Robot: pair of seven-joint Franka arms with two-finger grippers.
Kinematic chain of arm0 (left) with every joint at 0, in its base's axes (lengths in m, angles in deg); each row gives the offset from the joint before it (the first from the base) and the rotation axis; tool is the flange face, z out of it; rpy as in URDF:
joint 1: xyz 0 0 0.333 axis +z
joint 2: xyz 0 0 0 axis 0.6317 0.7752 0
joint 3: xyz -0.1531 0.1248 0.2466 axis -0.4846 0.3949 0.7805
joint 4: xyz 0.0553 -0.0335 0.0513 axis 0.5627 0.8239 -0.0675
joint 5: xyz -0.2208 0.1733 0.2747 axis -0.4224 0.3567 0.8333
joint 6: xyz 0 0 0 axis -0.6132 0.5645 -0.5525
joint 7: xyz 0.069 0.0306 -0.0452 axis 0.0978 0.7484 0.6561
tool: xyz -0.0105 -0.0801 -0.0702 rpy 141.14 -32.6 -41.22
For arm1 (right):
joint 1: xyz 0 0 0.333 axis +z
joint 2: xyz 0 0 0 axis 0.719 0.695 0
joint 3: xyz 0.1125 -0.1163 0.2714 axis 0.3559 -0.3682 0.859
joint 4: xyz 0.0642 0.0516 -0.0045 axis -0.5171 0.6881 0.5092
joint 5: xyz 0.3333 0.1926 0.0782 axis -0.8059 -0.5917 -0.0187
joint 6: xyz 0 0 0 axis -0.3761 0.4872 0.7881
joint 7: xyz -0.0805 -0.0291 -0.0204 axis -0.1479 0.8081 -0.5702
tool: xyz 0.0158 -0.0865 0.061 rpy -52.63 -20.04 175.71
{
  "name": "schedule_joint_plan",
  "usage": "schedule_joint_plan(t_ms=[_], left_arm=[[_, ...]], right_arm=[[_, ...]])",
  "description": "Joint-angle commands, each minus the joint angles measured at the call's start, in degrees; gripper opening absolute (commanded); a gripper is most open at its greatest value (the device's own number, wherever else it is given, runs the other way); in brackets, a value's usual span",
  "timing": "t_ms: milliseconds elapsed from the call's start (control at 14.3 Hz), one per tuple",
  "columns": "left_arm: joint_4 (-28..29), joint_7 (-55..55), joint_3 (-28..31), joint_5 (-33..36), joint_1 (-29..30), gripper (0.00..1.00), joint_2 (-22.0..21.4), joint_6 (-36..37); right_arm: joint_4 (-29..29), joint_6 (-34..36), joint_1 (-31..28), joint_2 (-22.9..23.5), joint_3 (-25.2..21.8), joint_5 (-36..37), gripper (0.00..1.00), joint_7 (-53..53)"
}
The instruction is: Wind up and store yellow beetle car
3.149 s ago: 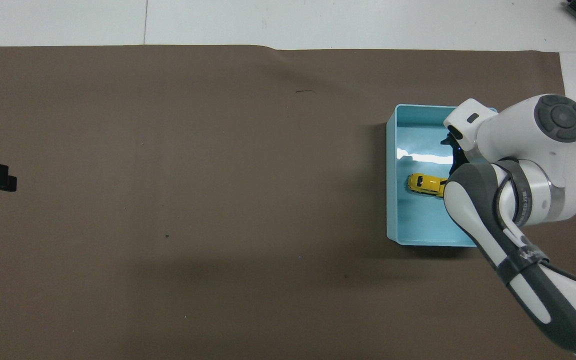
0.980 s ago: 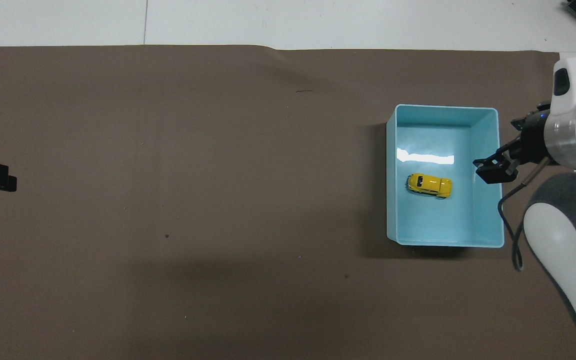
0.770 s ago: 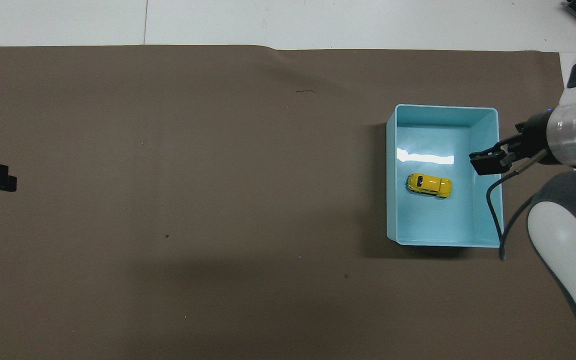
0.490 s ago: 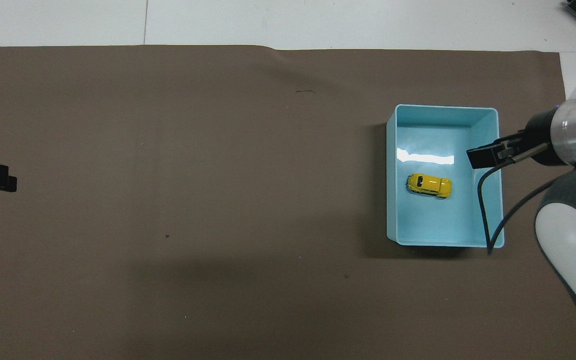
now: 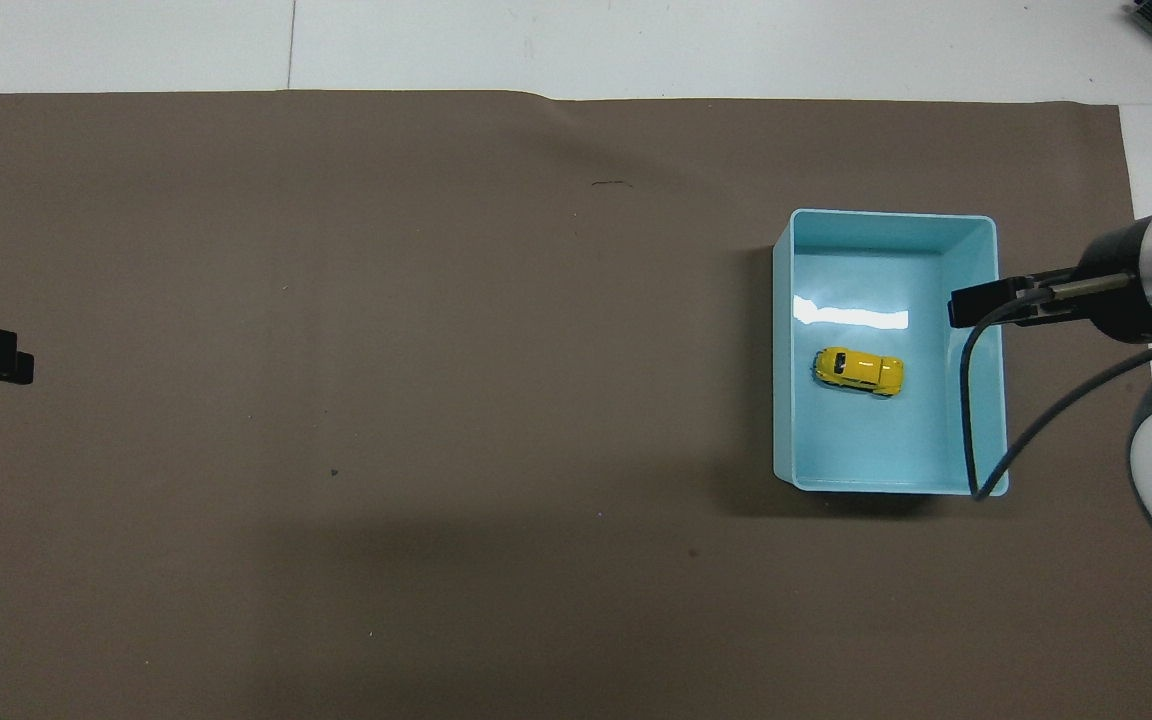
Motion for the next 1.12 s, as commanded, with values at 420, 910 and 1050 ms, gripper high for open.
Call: schedule_joint_plan(t_ms=[420,910,1050], left_arm=[[-0.75,-0.64,-0.47,-0.76,0.94,1.00,-0.25,1.29],[-0.75,-0.64,-0.47,-0.76,0.94,1.00,-0.25,1.29],[-0.66,-0.64,-0.47,-0.76,0.94,1.00,-0.25,1.29]], right_arm=[[-2.68,2.60,0.51,0.84,-0.89,-1.26,1.00,-1.09],[-3.03,2.68,2.44,0.85,-0.18,-1.44,1.00,-1.44],[-3.03,2.94,2.36,0.76,-0.88,-1.35,1.00,-1.35]])
